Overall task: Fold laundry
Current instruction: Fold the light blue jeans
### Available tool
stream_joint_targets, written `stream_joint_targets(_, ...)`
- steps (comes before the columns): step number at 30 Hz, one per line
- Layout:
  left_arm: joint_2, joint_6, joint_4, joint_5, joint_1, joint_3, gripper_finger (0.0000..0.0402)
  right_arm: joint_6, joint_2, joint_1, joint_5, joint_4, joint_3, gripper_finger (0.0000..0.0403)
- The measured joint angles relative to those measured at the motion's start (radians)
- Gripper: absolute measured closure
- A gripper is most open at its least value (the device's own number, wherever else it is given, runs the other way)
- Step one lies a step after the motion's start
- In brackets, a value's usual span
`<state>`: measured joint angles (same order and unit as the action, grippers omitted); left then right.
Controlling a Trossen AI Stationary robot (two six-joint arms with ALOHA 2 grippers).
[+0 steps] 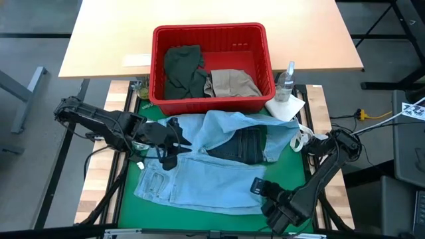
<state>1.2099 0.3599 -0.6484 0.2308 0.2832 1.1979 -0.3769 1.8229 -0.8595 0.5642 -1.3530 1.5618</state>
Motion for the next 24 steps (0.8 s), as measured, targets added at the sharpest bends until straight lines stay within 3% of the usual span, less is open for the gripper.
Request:
stream_joint_targets(5, 0.0, 0.0, -0.018, 0.003, 0.0, 0.0, 0.0302, -0.177, 0.0, 0.083, 0.101, 0.048, 0.071, 0.04)
stream_joint_targets(8, 0.0, 0.0, -0.018, 0.003, 0.0, 0.0, 0.0302, -0.341, -0.001, 0.159, 0.104, 0.156, 0.099, 0.0401)
stream_joint_targets(16, -0.07, 0.015, -0.096, -0.032, 0.002, 0.0, 0.0302, -0.892, -0.001, 0.349, -0.171, 0.433, 0.101, 0.04)
stream_joint_targets(24, -0.198, 0.058, -0.174, -0.023, 0.001, 0.0, 0.0302, -1.226, 0.015, 0.489, -0.243, 0.717, 0.101, 0.04)
